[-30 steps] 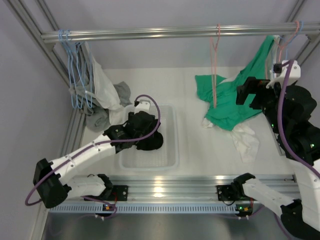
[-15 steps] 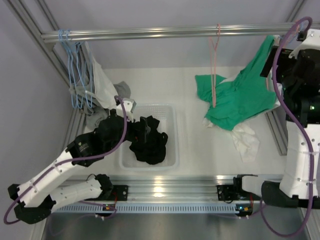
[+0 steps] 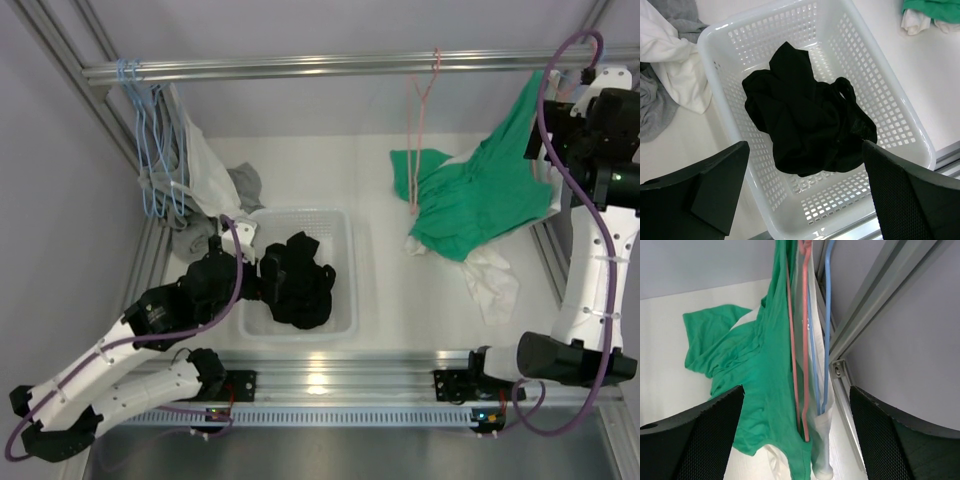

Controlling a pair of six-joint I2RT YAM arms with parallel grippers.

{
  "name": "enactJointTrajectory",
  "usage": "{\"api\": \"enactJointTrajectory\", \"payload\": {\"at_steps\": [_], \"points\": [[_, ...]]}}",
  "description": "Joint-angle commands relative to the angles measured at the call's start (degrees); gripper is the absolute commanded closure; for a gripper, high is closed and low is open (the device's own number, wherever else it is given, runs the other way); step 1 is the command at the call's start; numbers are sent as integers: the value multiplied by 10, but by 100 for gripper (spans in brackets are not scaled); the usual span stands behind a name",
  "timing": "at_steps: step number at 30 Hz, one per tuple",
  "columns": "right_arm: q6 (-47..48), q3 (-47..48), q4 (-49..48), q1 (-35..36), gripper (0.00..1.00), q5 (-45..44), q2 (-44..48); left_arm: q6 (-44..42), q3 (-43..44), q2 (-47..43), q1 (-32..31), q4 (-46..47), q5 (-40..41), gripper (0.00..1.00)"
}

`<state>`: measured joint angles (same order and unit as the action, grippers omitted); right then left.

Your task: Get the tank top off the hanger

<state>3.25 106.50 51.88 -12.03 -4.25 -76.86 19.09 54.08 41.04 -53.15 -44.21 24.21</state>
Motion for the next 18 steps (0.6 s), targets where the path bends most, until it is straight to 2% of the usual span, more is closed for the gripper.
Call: {"api": "enactJointTrajectory", "payload": {"at_steps": [1, 18], "points": [[16, 6, 4, -7, 16, 24, -13, 13, -7, -18, 0, 23, 18, 1], [9, -20, -20, 1, 23, 30, -34, 2, -32, -24, 0, 41, -3, 1]]}}
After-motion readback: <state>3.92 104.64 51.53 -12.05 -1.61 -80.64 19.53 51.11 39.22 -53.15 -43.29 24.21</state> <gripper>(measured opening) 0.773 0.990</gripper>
